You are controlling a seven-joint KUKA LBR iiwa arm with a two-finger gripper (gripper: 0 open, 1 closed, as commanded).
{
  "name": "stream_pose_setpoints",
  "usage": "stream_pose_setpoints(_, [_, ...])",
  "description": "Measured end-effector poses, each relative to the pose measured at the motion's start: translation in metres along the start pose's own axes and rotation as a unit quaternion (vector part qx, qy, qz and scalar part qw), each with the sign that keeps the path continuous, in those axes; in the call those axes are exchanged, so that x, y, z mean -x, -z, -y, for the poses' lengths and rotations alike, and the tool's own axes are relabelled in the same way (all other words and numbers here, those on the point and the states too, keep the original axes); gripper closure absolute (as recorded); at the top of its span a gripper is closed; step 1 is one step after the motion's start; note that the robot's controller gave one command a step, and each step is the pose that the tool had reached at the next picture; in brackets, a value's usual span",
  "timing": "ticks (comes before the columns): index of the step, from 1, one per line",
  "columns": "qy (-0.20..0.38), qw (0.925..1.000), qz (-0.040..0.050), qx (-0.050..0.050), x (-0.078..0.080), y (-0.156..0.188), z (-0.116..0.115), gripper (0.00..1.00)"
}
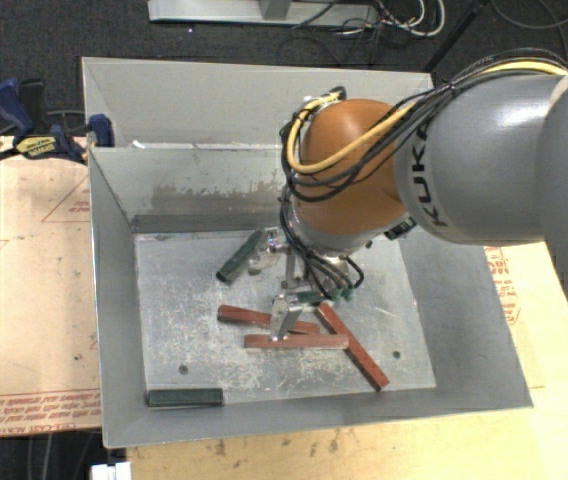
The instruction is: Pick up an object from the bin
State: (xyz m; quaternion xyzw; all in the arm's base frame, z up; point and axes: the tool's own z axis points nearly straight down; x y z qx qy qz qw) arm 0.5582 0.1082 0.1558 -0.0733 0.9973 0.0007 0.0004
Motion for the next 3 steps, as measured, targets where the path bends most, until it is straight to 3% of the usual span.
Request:
stream_pose_setpoints(1, [0.045,0.9990,0.0045,0.001,0.003,-0.079,0.016,1.00])
stream_pose_setpoints(2, [0.045,0.9990,0.0045,0.001,0.003,-0.079,0.016,1.00])
stream_pose_setpoints(3, [0.040,0.9992,0.0013,0.000,0.009,0.053,-0.001,1.00])
